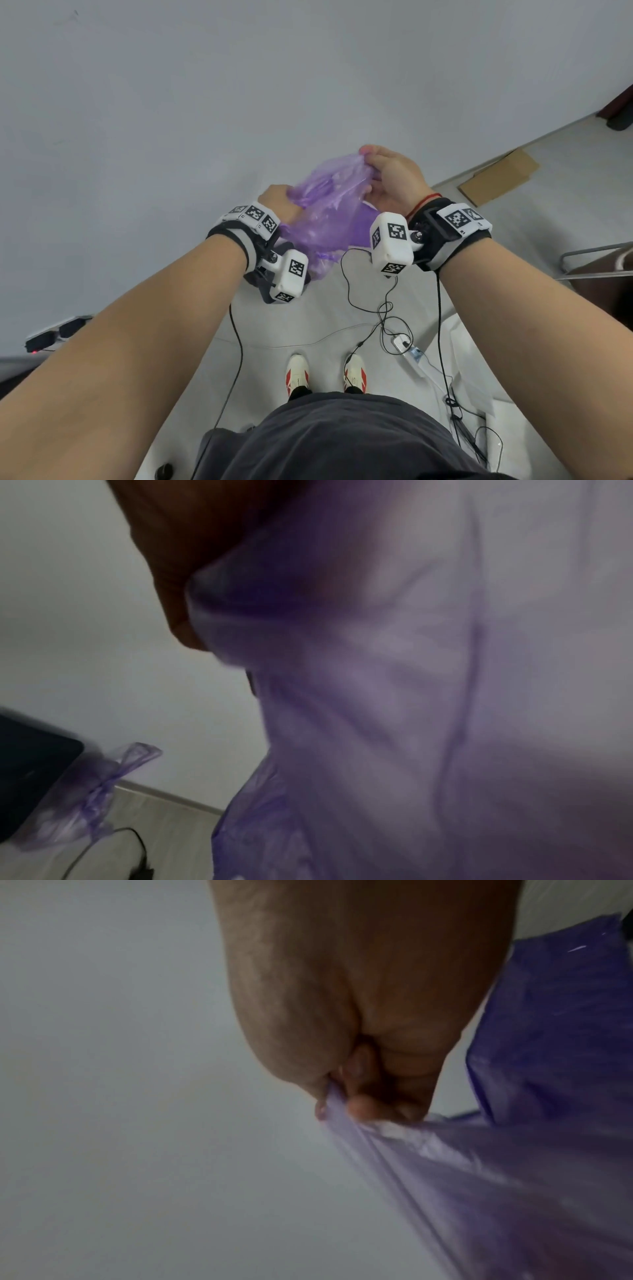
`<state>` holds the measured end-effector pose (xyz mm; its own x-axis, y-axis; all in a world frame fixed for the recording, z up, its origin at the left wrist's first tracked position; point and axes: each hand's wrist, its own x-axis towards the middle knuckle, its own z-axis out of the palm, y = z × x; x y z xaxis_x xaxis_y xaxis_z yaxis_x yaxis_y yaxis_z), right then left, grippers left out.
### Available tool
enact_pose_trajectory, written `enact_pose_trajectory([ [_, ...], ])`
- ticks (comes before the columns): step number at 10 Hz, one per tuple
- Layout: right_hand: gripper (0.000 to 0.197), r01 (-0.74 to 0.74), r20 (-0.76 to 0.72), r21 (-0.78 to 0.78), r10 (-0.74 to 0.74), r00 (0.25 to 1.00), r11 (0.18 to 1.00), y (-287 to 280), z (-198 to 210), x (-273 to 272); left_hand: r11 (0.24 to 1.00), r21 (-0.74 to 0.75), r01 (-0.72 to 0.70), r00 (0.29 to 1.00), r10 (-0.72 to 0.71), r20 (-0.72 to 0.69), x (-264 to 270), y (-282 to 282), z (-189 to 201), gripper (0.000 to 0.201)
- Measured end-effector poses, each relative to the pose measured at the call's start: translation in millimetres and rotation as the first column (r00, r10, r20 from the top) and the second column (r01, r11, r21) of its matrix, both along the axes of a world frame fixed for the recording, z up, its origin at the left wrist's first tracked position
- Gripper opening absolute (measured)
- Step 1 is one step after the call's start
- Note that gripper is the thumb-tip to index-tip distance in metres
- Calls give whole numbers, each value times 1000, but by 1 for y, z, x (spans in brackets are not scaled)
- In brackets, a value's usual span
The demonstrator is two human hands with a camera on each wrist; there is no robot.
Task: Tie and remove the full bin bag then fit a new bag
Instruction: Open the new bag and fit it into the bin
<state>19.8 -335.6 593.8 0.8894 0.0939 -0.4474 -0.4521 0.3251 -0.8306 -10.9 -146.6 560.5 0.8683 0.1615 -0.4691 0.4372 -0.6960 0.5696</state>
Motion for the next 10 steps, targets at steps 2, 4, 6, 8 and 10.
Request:
enact_pose_trajectory([
  [2, 22, 291, 159, -443, -245, 956, 848, -30, -31, 11, 992, -36, -124, 990, 122, -65, -5, 30, -4, 32],
  [4, 27, 362, -62, -275, -392, 918, 891, -57, -41, 23, 839, -128, -530, 848, 528, -49, -16, 64, -17, 35],
  [6, 28, 172, -63, -488, -231, 971, 856, -56, -53, 13, 726, -331, -603, 790, 601, -120, -13, 73, 2, 45],
  [8, 36, -153, -215, -687, 2, 977, 711, -83, -82, 3, 890, 113, -442, 885, 453, -108, 4, 96, 17, 36],
  [10, 17, -136, -322, -551, -59, 945, 823, -103, -83, -9, 896, 175, -408, 908, 418, -25, -6, 103, 18, 37],
])
